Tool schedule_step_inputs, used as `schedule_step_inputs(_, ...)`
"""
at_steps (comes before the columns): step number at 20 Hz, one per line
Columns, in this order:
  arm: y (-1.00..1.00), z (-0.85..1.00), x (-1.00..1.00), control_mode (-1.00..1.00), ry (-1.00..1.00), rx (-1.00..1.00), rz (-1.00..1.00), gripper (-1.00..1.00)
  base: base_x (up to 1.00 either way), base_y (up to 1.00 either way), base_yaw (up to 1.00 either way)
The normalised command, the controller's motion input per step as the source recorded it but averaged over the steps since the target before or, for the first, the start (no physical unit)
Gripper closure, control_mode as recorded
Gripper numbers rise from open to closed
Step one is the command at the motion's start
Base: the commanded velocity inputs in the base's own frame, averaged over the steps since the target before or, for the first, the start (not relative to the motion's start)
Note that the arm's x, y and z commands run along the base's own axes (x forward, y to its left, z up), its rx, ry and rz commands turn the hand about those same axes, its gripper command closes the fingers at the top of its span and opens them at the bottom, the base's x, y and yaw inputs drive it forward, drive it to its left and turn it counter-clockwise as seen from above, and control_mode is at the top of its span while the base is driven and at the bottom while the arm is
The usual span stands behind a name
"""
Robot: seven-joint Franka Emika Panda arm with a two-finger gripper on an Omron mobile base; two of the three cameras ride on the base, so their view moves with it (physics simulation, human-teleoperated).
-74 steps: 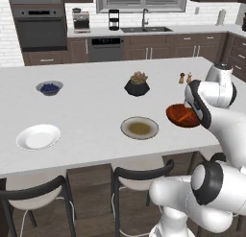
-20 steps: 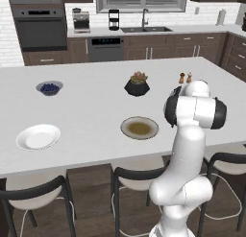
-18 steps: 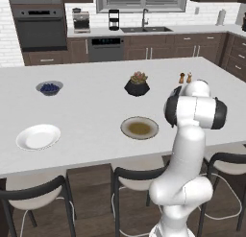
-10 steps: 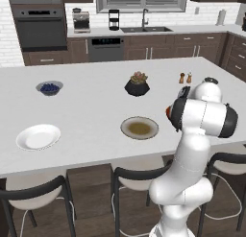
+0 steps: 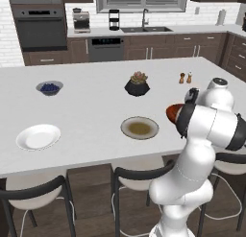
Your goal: Pick the chicken drumstick and carrot from their plates and place them in the bowl. Then put the bowl in the fridge.
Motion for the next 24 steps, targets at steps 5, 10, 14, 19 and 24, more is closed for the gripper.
schedule_step_inputs(5, -0.27, -0.11, -0.11, -1.0, -0.14, 0.28, -0.06, -1.0, 0.0, 0.0, 0.0)
schedule_step_inputs(10, -0.09, -0.2, 0.18, -1.0, -0.01, 0.1, 0.0, -1.0, 0.0, 0.0, 0.0)
schedule_step_inputs(14, -0.11, -0.18, 0.4, -1.0, 0.03, 0.0, 0.0, -1.0, 0.0, 0.0, 0.0)
schedule_step_inputs(19, -0.16, -0.13, 0.38, -1.0, 0.01, 0.02, 0.0, -1.0, 0.0, 0.0, 0.0)
schedule_step_inputs(24, -0.17, -0.23, 0.2, -1.0, 0.0, 0.06, 0.0, -1.0, 0.0, 0.0, 0.0)
